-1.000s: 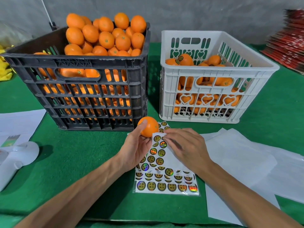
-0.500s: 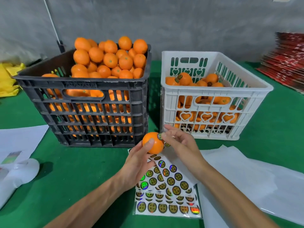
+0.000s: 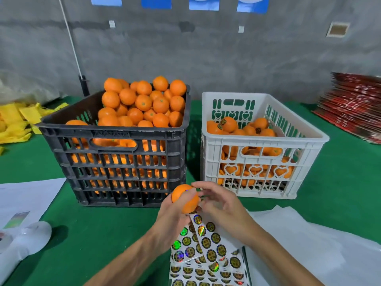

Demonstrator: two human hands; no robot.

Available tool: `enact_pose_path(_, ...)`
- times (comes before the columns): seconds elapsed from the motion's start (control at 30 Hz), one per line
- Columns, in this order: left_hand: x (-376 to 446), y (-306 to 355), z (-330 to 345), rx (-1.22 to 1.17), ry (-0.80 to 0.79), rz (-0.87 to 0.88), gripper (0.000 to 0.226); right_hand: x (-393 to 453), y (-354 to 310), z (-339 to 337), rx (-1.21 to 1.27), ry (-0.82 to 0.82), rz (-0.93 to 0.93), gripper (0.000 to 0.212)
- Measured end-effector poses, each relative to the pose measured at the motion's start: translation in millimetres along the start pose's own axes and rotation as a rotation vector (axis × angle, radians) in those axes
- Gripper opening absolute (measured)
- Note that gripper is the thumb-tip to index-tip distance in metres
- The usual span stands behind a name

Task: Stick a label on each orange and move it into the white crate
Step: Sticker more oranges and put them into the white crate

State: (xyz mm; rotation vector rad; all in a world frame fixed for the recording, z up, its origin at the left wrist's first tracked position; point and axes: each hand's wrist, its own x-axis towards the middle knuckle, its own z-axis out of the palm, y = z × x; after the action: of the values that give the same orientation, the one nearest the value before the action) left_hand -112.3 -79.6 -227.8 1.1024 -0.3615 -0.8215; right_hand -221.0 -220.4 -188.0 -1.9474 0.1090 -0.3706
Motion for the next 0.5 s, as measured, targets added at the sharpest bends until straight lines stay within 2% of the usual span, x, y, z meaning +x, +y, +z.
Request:
enact_pose_path(0.03, -1, 4, 0, -0.034, -0.008, -0.014, 0.067, 0, -1, 1, -0.167, -0.041, -0.057, 0.048)
enact_pose_path(0.1, -3, 10, 2, -0.068, -0.007, -0.041, 0.075, 2, -2, 5, -0.493, -0.024, -0.124, 0.066)
enact_pose_path(0.17, -4, 13, 7, -0.083, -0.028, -0.049, 0.079, 5, -6, 6, -0.618, 0.049, -0.168, 0.073)
enact_pose_path(0.3, 1, 32, 18, -0.027, -0.040, -0.032, 0.072, 14, -23, -11, -0.587, 0.230, -0.236, 0.067)
enact_pose_path(0.43, 2, 45, 22, 0.268, 0.051, 0.018, 0.068, 40, -54, -48, -0.536, 0.566, -0.350, 0.061)
enact_pose_path(0.5, -3, 49, 22, 0.385, 0.063, 0.032, 0.065, 60, -67, -72, -0.579, 0.680, -0.353, 0.058)
